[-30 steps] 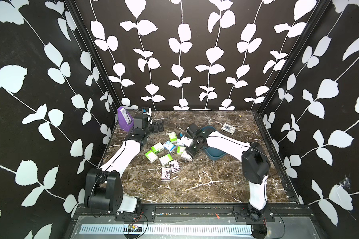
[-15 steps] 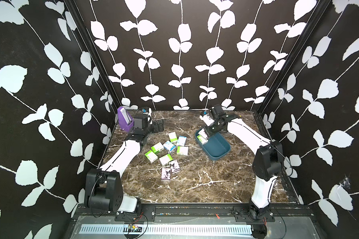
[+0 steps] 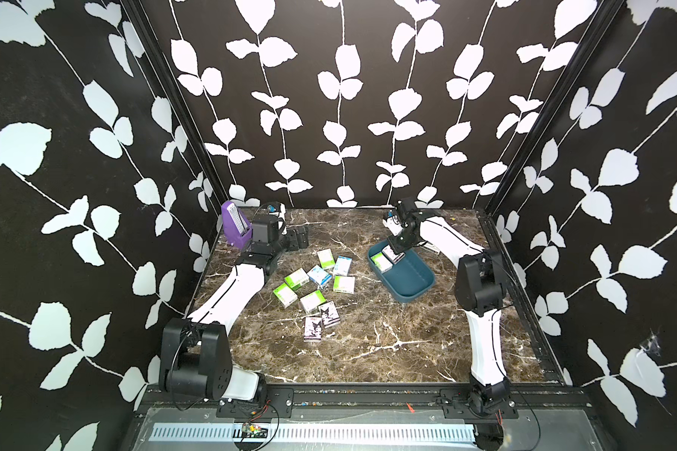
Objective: Put the pocket tissues into the storage box
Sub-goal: Place the pocket tissues in the storage box.
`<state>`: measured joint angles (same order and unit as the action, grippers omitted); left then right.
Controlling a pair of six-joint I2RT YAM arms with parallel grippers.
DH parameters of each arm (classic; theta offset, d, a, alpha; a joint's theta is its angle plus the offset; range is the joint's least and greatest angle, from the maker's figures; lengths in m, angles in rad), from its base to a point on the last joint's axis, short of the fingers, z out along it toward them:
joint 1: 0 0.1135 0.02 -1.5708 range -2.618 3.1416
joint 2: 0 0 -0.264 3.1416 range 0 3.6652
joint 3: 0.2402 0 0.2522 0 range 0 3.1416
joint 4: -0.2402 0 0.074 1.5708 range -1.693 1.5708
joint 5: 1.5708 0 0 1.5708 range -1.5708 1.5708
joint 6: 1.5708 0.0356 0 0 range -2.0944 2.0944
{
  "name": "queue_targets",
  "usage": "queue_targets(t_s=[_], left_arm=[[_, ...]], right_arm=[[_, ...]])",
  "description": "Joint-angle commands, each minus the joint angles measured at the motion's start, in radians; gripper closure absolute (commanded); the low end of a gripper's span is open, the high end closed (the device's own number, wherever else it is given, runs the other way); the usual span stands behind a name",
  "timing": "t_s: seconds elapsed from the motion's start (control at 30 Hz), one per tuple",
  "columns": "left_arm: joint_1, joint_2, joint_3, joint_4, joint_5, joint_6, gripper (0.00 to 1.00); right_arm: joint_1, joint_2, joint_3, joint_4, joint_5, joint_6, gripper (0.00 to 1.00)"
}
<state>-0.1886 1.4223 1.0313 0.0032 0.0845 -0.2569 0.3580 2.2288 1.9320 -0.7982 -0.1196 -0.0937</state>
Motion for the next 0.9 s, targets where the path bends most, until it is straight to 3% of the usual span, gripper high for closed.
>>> queue_targets(t_s=[0.0, 0.3, 0.47, 0.6, 0.87], left_arm=[[0.004, -0.027, 0.018, -0.005, -0.009, 0.015, 0.01], [0.005, -0.037, 0.012, -0.01, -0.016, 0.026, 0.01], [0.005, -0.04, 0.004, -0.006, -0.015, 0.025, 0.01], [0.005, -0.042, 0.002, -0.008, -0.018, 0.028, 0.01], [0.005, -0.036, 0.003, -0.001, -0.011, 0.017, 0.01]], right_arm=[[-0.001, 0.016, 0.057, -0.013, 0.003, -0.003, 0.92], [0.009, 0.046, 0.065, -0.014, -0.035, 0.017, 0.9], [0.012, 0.026, 0.055, -0.013, -0.02, 0.044, 0.79], [0.012, -0.044, 0.016, 0.0, 0.0, 0.074, 0.63], [0.082, -0.271, -0.16, 0.067, -0.011, 0.082, 0.55]])
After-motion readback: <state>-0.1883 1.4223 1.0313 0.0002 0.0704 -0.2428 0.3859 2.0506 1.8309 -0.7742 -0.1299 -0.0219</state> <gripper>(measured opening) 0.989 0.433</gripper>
